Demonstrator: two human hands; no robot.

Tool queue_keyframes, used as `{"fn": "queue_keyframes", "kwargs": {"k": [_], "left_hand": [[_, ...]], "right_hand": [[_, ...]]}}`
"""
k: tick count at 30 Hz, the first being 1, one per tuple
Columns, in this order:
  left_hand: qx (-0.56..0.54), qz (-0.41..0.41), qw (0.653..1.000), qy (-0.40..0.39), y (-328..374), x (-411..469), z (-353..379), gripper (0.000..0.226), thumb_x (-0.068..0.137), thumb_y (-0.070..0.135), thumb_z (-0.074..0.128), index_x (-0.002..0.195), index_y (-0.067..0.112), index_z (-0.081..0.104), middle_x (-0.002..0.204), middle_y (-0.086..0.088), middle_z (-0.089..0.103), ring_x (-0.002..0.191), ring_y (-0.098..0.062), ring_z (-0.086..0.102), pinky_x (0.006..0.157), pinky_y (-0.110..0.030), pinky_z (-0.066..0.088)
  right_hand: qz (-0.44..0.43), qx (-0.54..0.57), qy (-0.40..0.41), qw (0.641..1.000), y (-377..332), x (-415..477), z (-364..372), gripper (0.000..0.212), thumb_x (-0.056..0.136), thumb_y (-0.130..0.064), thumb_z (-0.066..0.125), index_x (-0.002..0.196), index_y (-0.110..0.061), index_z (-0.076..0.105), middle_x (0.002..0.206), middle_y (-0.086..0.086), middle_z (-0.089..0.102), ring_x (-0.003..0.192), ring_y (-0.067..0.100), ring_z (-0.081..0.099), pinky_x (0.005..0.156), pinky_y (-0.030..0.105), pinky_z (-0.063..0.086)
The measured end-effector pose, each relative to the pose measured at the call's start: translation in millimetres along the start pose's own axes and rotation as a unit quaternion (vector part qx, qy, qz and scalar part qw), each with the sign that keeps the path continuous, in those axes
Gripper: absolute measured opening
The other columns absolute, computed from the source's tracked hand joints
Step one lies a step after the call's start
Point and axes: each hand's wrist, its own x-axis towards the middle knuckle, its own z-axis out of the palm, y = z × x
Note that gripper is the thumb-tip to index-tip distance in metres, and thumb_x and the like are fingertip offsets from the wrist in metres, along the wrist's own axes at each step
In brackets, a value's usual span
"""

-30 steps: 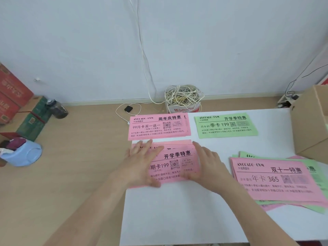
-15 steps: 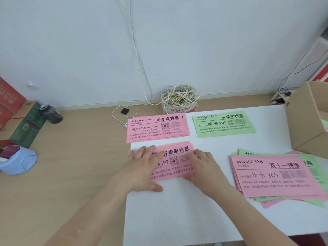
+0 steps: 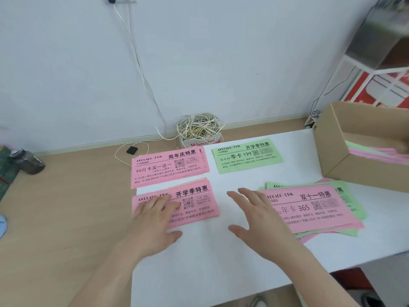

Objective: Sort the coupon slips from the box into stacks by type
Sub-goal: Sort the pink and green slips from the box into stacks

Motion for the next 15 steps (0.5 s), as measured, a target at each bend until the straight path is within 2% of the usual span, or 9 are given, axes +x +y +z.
{"fn": "queue_keyframes", "kwargs": {"k": [2, 4, 6, 8, 10, 12, 15], "left_hand": [[-0.028, -0.003, 0.999, 0.034, 8, -1, 3, 0.064, 0.085, 0.055, 0.055, 0.141, 0.033, 0.034, 0.157, 0.004, 0.013, 0.144, -0.02, 0.011, 0.117, -0.044, 0.012], [-0.061, 0.024, 0.994, 0.086, 25, 1, 9, 0.059, 0.085, 0.044, 0.062, 0.139, 0.028, 0.042, 0.155, 0.001, 0.023, 0.141, -0.024, 0.021, 0.114, -0.047, 0.023], [-0.074, 0.068, 0.983, 0.151, 48, -1, 11, 0.05, 0.082, 0.034, 0.069, 0.129, 0.025, 0.053, 0.147, 0.001, 0.04, 0.131, -0.022, 0.038, 0.102, -0.045, 0.041], [-0.071, 0.132, 0.97, 0.189, 89, -2, 10, 0.032, 0.083, 0.034, 0.065, 0.115, 0.028, 0.062, 0.132, 0.004, 0.056, 0.117, -0.016, 0.05, 0.086, -0.036, 0.052], [-0.075, 0.182, 0.964, 0.177, 131, 2, 9, 0.029, 0.084, 0.041, 0.047, 0.104, 0.032, 0.066, 0.121, 0.011, 0.062, 0.107, -0.01, 0.058, 0.076, -0.027, 0.056], [-0.087, 0.203, 0.962, 0.158, 176, 13, 12, 0.032, 0.081, 0.043, 0.042, 0.097, 0.033, 0.068, 0.113, 0.013, 0.066, 0.102, -0.008, 0.062, 0.068, -0.023, 0.057], [-0.101, 0.208, 0.962, 0.147, 237, 37, 19, 0.033, 0.083, 0.042, 0.045, 0.097, 0.027, 0.07, 0.113, 0.009, 0.067, 0.103, -0.012, 0.063, 0.073, -0.025, 0.055]], "right_hand": [[0.023, -0.011, 0.003, 1.0, 22, -21, -18, 0.077, 0.086, -0.052, 0.059, 0.147, -0.044, 0.012, 0.156, -0.015, 0.013, 0.142, 0.013, 0.005, 0.114, 0.039, 0.026], [0.055, -0.016, 0.004, 0.998, 50, -43, -32, 0.082, 0.082, -0.056, 0.061, 0.147, -0.047, 0.011, 0.156, -0.017, 0.01, 0.143, 0.013, 0.003, 0.115, 0.044, 0.025], [0.088, -0.01, 0.004, 0.996, 74, -57, -39, 0.083, 0.082, -0.054, 0.062, 0.147, -0.047, 0.01, 0.157, -0.016, 0.011, 0.144, 0.014, 0.005, 0.115, 0.045, 0.025], [0.113, -0.002, 0.011, 0.994, 101, -71, -45, 0.081, 0.085, -0.05, 0.061, 0.147, -0.046, 0.01, 0.157, -0.015, 0.014, 0.144, 0.014, 0.009, 0.116, 0.041, 0.025], [0.123, 0.003, 0.02, 0.992, 127, -79, -49, 0.077, 0.088, -0.046, 0.06, 0.148, -0.043, 0.011, 0.155, -0.014, 0.018, 0.143, 0.012, 0.011, 0.115, 0.033, 0.021], [0.135, 0.006, 0.022, 0.991, 153, -83, -51, 0.073, 0.089, -0.045, 0.059, 0.148, -0.039, 0.015, 0.155, -0.013, 0.02, 0.144, 0.014, 0.009, 0.115, 0.032, 0.02], [0.152, 0.001, 0.013, 0.988, 187, -78, -53, 0.073, 0.09, -0.041, 0.06, 0.149, -0.034, 0.017, 0.157, -0.007, 0.017, 0.146, 0.019, 0.005, 0.115, 0.034, 0.021]]}}
